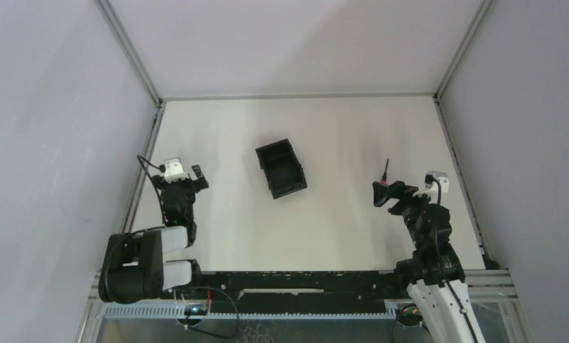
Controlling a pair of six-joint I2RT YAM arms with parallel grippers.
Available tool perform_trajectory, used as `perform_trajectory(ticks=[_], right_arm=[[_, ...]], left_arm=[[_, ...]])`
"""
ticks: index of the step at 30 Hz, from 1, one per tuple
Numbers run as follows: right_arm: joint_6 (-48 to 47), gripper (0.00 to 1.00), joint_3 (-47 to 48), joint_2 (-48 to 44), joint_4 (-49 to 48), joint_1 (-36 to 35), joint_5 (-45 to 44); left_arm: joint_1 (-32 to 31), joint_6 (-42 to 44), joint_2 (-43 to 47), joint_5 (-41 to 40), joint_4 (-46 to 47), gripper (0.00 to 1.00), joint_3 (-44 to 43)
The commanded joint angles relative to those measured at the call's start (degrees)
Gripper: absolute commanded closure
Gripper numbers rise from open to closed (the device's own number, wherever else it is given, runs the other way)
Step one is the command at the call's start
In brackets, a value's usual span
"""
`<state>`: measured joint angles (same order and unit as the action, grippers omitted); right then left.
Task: Put the screwdriver in the bin
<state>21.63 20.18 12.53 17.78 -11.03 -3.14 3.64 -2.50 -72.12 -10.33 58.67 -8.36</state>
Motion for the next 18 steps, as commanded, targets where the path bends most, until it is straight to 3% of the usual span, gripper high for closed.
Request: perform_trajectory(ticks=[1, 4, 9, 12, 18], right_arm=[[2.3, 0.00, 1.2, 0.5, -0.8, -0.3, -3.8], [3.4, 0.00, 2.7, 1.4, -2.3, -0.3, -4.2], [-2.6, 0.01, 9.0, 5.6, -8.0, -0.3, 6.6], [-5.5, 0.03, 19.6, 15.1, -5.2, -0.3, 5.7], [-8.2, 0.09, 48.2, 38.5, 13.5, -0.1, -3.4]], left_arm=[[-0.2, 1.0, 0.0, -0.1, 2.0, 0.00, -2.7], [-0.3, 1.0, 0.0, -0.2, 2.0, 0.00, -2.7], [-0.3, 1.0, 0.0, -0.2, 2.0, 0.00, -2.6], [-0.3, 1.0, 0.0, -0.2, 2.0, 0.00, -2.7], [-0.3, 1.1, 0.0, -0.1, 2.0, 0.00, -2.6]])
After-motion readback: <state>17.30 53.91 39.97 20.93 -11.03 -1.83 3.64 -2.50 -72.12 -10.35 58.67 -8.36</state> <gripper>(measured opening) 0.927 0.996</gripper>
